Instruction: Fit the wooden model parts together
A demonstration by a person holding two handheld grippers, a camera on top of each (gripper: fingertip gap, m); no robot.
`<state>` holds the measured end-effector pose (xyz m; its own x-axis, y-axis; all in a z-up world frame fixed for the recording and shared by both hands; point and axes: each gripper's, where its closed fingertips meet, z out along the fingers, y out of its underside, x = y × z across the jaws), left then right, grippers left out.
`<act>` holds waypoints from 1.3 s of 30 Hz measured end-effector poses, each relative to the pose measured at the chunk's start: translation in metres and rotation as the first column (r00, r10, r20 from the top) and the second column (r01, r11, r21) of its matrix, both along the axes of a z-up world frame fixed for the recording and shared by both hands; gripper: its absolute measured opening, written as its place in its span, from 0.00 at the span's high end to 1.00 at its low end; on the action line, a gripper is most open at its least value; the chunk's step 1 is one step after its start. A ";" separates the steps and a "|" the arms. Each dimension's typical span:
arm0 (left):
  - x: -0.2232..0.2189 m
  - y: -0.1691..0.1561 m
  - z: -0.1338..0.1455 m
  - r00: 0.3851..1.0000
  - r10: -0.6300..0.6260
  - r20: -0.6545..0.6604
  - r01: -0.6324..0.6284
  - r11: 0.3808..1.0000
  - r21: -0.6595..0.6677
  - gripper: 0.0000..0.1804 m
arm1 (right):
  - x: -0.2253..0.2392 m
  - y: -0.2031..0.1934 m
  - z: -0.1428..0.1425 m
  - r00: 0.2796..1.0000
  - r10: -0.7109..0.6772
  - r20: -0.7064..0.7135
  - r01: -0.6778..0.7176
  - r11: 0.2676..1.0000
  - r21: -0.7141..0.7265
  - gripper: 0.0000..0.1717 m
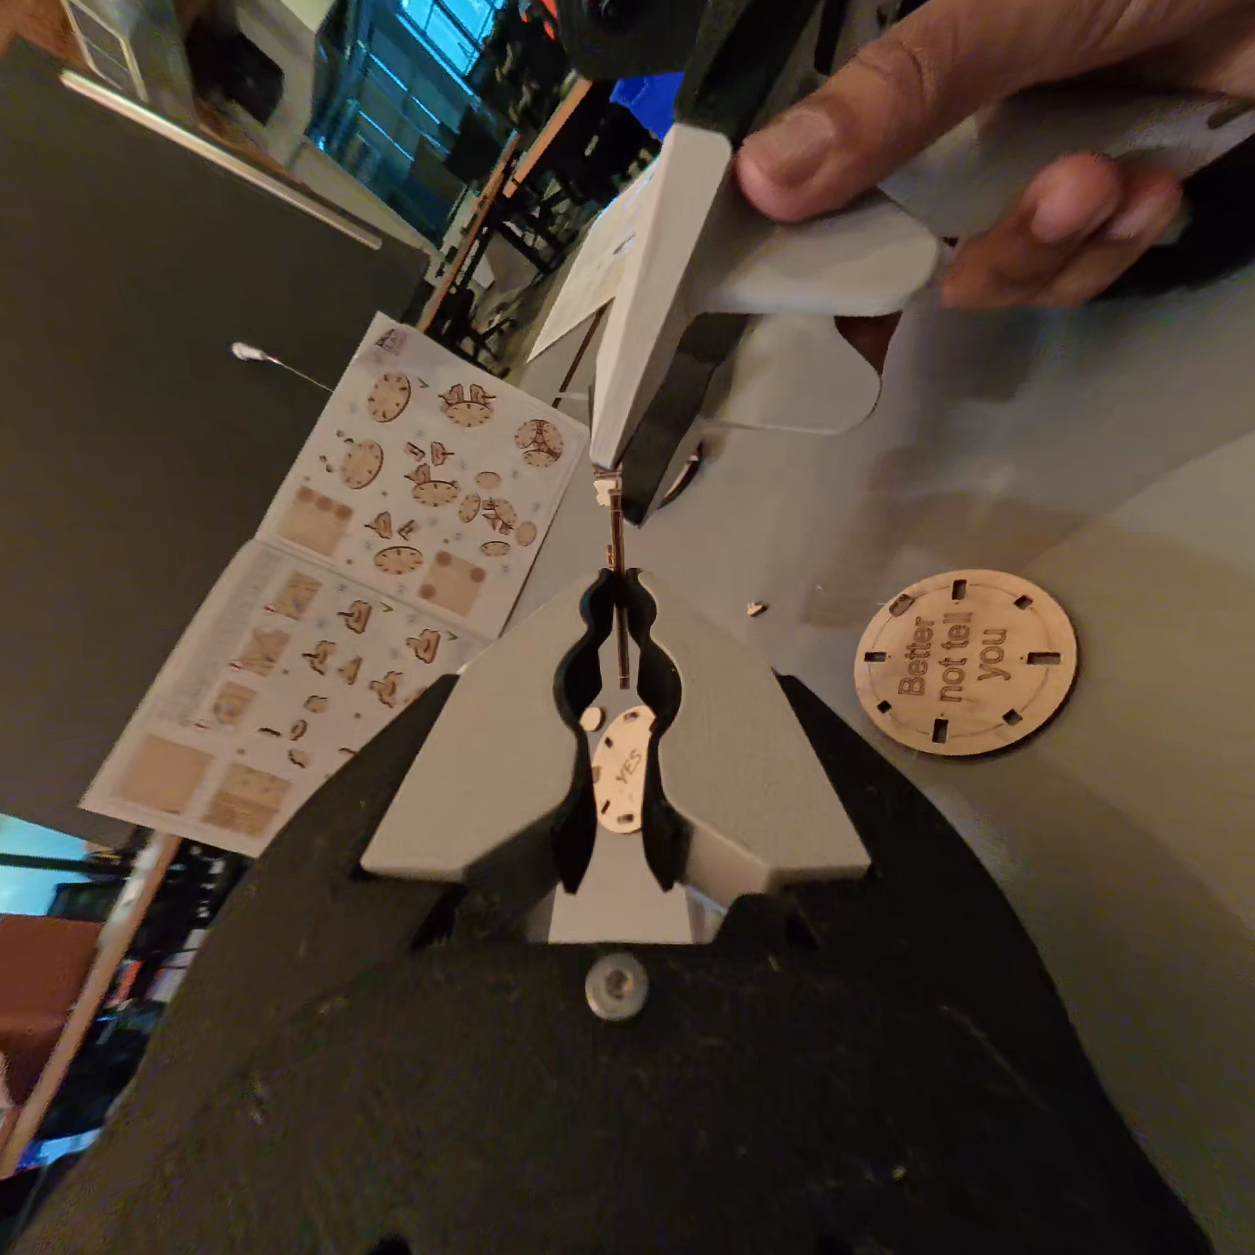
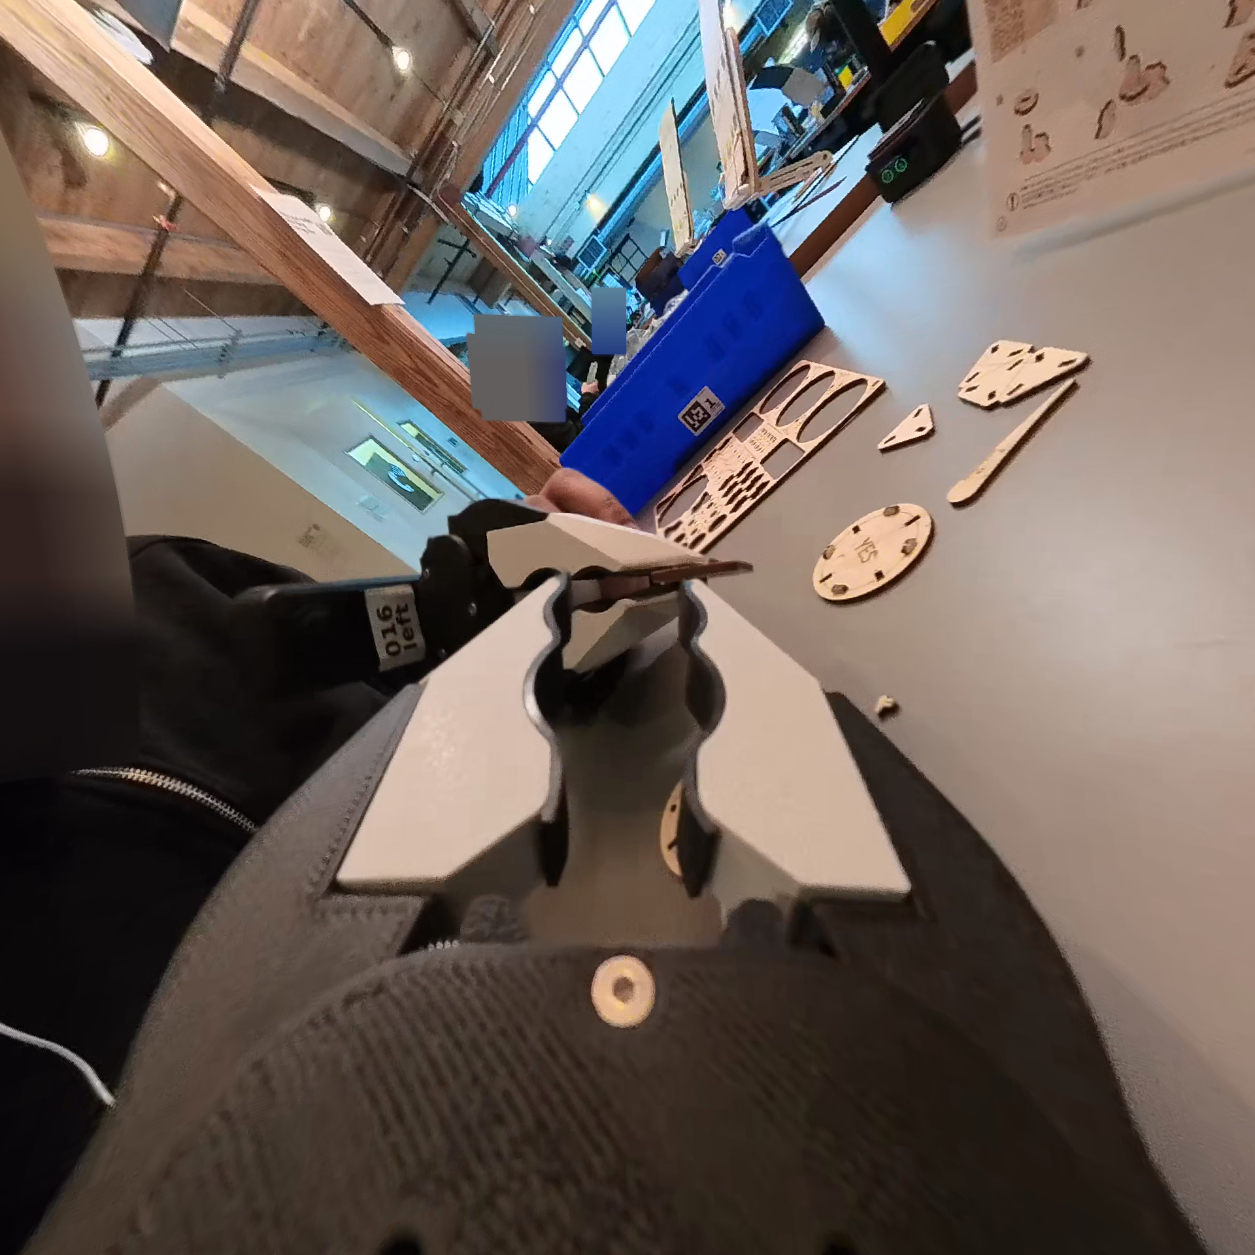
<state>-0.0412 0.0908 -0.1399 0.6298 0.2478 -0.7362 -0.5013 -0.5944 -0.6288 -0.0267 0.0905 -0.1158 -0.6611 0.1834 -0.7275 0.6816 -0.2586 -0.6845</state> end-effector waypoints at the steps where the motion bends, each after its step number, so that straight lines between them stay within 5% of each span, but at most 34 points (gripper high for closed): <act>1: 0.000 0.000 0.000 1.000 0.005 -0.027 -0.005 1.000 -0.011 1.00 | -0.001 0.000 -0.001 1.000 -0.001 0.010 0.001 1.000 -0.005 0.84; 8: 0.006 0.002 0.007 0.966 0.047 -0.254 -0.069 0.994 -0.079 1.00 | -0.001 0.000 -0.005 1.000 -0.001 0.031 0.001 1.000 0.004 0.94; 15: 0.010 0.004 0.007 0.956 0.019 -0.292 -0.042 0.996 -0.074 1.00 | -0.001 0.003 -0.004 0.999 0.002 0.038 -0.001 1.000 -0.018 0.97; 20: 0.017 0.009 0.000 0.995 -0.048 -0.083 0.049 0.999 0.013 0.93 | -0.003 0.006 -0.006 1.000 -0.015 0.020 0.015 1.000 0.024 0.99; 23: 0.021 0.009 0.004 0.983 -0.131 0.126 0.114 0.984 0.135 0.79 | -0.005 0.008 -0.009 0.999 -0.035 -0.014 0.036 0.996 0.087 0.99; 27: 0.007 -0.002 0.017 0.896 -0.213 0.389 0.080 0.940 0.331 0.75 | -0.003 0.010 -0.006 0.991 -0.034 -0.131 0.060 0.979 0.197 0.99; 33: 0.015 -0.007 0.029 0.642 -0.467 0.608 0.112 0.842 0.528 0.85 | 0.011 0.000 -0.004 0.956 0.066 -0.285 0.041 0.934 0.356 0.98; 39: 0.021 -0.007 0.027 0.627 -0.487 0.607 0.159 0.844 0.513 0.90 | 0.019 -0.005 0.006 0.943 0.097 -0.318 0.009 0.949 0.316 0.98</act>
<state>-0.0206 0.0835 -0.1126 0.9957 0.0681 0.0627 0.0704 -0.1158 -0.9908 -0.0082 0.0853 -0.1098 -0.8635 0.3289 -0.3823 0.4130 0.0262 -0.9103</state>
